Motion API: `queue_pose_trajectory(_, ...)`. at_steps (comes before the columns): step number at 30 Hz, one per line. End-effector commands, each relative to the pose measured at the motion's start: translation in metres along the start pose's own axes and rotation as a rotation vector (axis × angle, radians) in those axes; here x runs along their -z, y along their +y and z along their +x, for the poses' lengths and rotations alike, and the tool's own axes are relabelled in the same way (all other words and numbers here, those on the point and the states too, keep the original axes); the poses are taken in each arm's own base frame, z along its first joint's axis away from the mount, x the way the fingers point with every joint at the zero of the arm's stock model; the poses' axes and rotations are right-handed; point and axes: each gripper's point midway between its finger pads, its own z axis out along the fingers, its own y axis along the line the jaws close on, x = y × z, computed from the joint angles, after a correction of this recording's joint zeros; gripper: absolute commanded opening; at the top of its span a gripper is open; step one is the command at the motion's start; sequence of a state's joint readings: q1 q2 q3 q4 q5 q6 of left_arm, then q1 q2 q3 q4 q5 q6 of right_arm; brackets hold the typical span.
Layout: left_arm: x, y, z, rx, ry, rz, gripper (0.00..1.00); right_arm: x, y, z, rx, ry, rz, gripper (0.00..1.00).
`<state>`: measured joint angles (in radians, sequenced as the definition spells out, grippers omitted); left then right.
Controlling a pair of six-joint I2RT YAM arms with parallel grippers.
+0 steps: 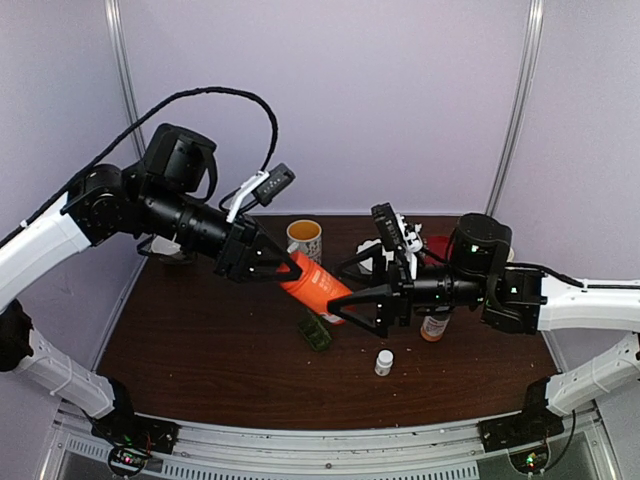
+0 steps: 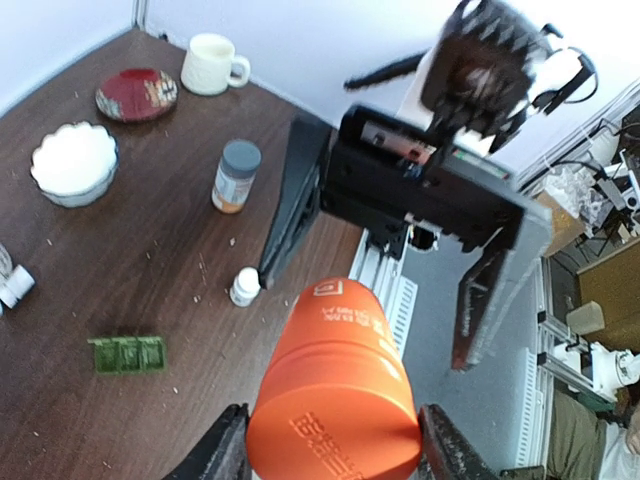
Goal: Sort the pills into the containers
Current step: Hold the pill bottle.
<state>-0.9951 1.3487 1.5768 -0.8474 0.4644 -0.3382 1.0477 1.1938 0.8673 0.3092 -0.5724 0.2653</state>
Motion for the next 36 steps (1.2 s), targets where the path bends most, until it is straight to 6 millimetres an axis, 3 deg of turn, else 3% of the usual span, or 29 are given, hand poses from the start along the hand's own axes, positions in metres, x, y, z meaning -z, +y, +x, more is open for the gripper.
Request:
queue_pose_trajectory(1,0.033,-0.013,-0.037,-0.066,-0.227,0.04,0.29,0.012,0.007,-0.023,-0.021,-0.115,-0.005,1.0)
queue_pose_trajectory(7,0.048,-0.023,-0.045,-0.044,-0.314,0.157,0.29,0.022,-0.001,-0.037,-0.062,-0.223,0.052,1.0)
queue_pose_trajectory(14,0.055,-0.033,-0.048,-0.061,-0.345,0.209,0.29,0.015,0.012,-0.05,-0.082,-0.252,-0.015,0.98)
queue_pose_trajectory(17,0.056,-0.037,-0.048,-0.059,-0.357,0.23,0.29,0.011,0.015,-0.054,-0.09,-0.263,-0.038,0.84)
queue_pose_trajectory(20,0.057,-0.037,-0.047,-0.056,-0.357,0.231,0.29,0.008,0.02,-0.057,-0.09,-0.263,-0.069,0.79)
queue_pose_trajectory(24,0.056,-0.036,-0.045,-0.051,-0.356,0.227,0.29,0.006,0.025,-0.06,-0.082,-0.262,-0.091,0.63)
queue_pose_trajectory(28,0.056,-0.035,-0.045,-0.04,-0.361,0.226,0.29,0.006,0.028,-0.059,-0.072,-0.255,-0.098,0.41)
queue_pose_trajectory(32,0.054,-0.023,-0.046,0.013,-0.363,0.214,0.28,0.005,0.024,-0.054,-0.017,-0.235,-0.031,0.32)
queue_pose_trajectory(36,0.054,-0.015,-0.049,0.06,-0.366,0.229,0.27,-0.001,0.018,-0.042,0.068,-0.159,0.059,0.3)
